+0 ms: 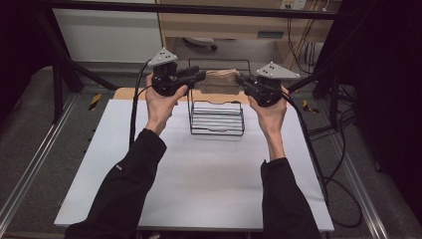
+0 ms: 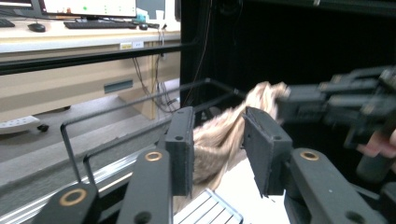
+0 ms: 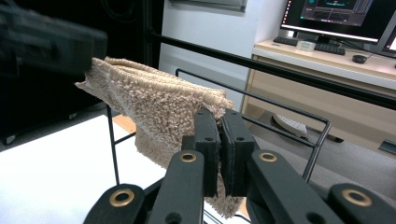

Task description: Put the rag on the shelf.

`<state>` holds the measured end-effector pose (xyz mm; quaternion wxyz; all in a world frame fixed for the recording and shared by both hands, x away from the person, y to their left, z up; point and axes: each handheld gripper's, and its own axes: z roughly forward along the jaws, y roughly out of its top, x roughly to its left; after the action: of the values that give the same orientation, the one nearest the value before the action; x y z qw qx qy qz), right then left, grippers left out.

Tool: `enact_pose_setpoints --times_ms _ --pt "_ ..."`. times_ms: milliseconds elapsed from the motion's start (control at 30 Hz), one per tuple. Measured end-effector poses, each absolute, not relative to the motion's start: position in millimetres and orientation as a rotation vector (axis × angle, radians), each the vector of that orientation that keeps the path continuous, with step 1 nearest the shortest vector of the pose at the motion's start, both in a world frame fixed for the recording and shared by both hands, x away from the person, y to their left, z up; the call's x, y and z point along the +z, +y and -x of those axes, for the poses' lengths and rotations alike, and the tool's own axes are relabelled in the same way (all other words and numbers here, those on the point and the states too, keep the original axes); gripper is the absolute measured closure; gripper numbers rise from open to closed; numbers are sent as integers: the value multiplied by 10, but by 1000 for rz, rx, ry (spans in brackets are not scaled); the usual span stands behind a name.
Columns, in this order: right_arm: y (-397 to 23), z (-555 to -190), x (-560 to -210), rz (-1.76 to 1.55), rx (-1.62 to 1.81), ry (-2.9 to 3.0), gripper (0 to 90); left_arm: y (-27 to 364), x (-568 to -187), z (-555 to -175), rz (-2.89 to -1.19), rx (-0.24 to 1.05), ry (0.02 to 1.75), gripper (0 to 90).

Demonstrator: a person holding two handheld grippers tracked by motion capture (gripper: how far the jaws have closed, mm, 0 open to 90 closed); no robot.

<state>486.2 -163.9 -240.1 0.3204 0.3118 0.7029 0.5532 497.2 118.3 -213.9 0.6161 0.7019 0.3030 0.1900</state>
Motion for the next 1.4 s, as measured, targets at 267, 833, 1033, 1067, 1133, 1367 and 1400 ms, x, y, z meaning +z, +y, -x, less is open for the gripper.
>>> enact_pose_setpoints --times_ms 267,833,1033,1067,1133,1367,1400 --pt "-1629 -4843 -2409 -805 1437 1864 866 1105 -2062 -5099 -1639 427 757 828" --pt "-1681 -4823 -2466 -805 1422 1934 813 1005 -2319 -5045 -1764 413 725 893" --pt "-1725 -4778 -2482 -807 1433 1953 751 990 -2359 -5046 -1789 421 719 895" --pt "-1728 -4769 -2477 -804 1431 1956 744 990 -2360 -5047 -1790 421 719 895" --pt "-1734 -4752 -2461 -797 1445 1956 710 988 -2362 -5048 -1791 426 720 895" --pt "-1794 -4720 -2376 -806 1501 1921 632 961 -2404 -5060 -1815 442 717 895" --pt "-1798 -4720 -2358 -805 1501 1916 634 959 -2414 -5064 -1817 443 717 895"
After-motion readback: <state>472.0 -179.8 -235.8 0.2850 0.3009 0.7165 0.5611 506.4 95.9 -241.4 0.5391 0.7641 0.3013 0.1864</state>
